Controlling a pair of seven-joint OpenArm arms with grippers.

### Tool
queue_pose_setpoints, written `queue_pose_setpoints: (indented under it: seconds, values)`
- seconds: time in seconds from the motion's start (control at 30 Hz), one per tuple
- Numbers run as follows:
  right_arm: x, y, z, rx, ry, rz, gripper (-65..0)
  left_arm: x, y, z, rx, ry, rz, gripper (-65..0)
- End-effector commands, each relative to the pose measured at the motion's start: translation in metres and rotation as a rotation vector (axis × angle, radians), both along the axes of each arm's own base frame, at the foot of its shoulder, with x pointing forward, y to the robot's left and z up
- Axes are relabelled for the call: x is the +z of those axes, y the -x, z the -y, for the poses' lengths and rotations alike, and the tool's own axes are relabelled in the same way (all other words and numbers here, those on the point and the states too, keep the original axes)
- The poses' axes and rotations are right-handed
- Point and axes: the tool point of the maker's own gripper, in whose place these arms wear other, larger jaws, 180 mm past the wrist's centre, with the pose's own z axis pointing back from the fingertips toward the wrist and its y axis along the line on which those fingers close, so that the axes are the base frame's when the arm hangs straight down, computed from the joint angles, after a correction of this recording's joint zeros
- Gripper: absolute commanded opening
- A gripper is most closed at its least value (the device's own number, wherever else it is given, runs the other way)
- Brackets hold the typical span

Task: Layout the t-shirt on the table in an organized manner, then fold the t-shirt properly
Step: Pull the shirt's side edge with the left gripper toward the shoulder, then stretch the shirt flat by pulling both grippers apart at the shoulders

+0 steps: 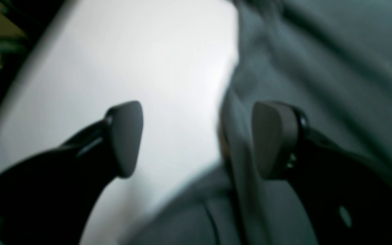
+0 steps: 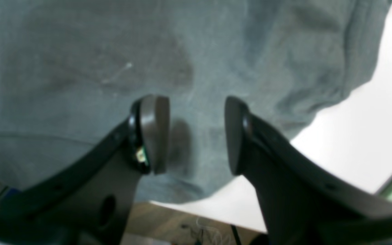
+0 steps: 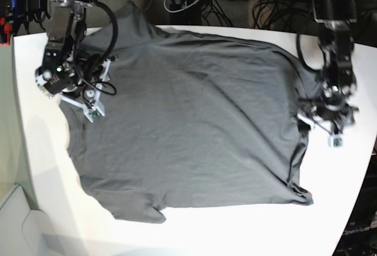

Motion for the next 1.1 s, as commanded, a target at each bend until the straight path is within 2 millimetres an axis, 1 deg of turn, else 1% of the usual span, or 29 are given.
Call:
queue_pose_setpoints:
  seconds: [0.0,0.03,0.1,0.23,0.33,0.47,0.57,0.67,0.77,0.87,0.93,1.07]
  values:
    - [0.010,-0.009,0.001,0.003,0.001,0.042,-37.7,0.019,-0.003,-0.011,0.026,-0.025,0.059,-16.8]
    - [0.010,-0.010,0.001,0.003,0.001,0.044,-37.7,0.016,0.006,-0.009,0.036,-0.014,0.054,-16.8]
    - [0.010,-0.010,0.001,0.003,0.001,0.044,-37.7,0.008,0.030,-0.013,0.067,-0.005,0.042,-16.8]
    - [0.011,-0.010,0.002,0.001,0.003,0.045,-37.7,0.002,0.069,-0.019,0.122,0.001,0.044,-17.4]
    - [0.011,-0.010,0.002,0.001,0.002,0.045,-37.7,-0.005,0.083,-0.024,0.145,-0.002,0.035,-17.4]
    - [0.010,-0.010,0.001,0.002,-0.001,0.044,-37.7,-0.031,0.098,-0.028,0.169,0.011,-0.022,-17.4]
    - [0.010,-0.010,0.001,0.002,0.000,0.044,-37.7,-0.045,0.108,-0.034,0.185,0.004,-0.044,-17.4]
    - [0.011,-0.010,0.002,0.002,0.002,0.046,-37.7,-0.054,0.116,-0.038,0.198,0.005,-0.075,-17.4]
    - [0.011,-0.010,0.003,-0.001,0.002,0.046,-37.7,-0.057,0.139,-0.059,0.259,-0.011,-0.100,-17.4]
    - [0.011,-0.010,0.003,-0.003,0.000,0.046,-37.7,-0.056,0.158,-0.076,0.311,-0.026,-0.114,-17.4]
    - [0.011,-0.010,0.002,-0.003,0.000,0.046,-37.7,-0.059,0.177,-0.080,0.320,-0.036,-0.150,-17.4]
    - [0.011,-0.010,0.002,-0.003,0.000,0.047,-37.7,-0.062,0.201,-0.078,0.313,-0.046,-0.197,-17.3]
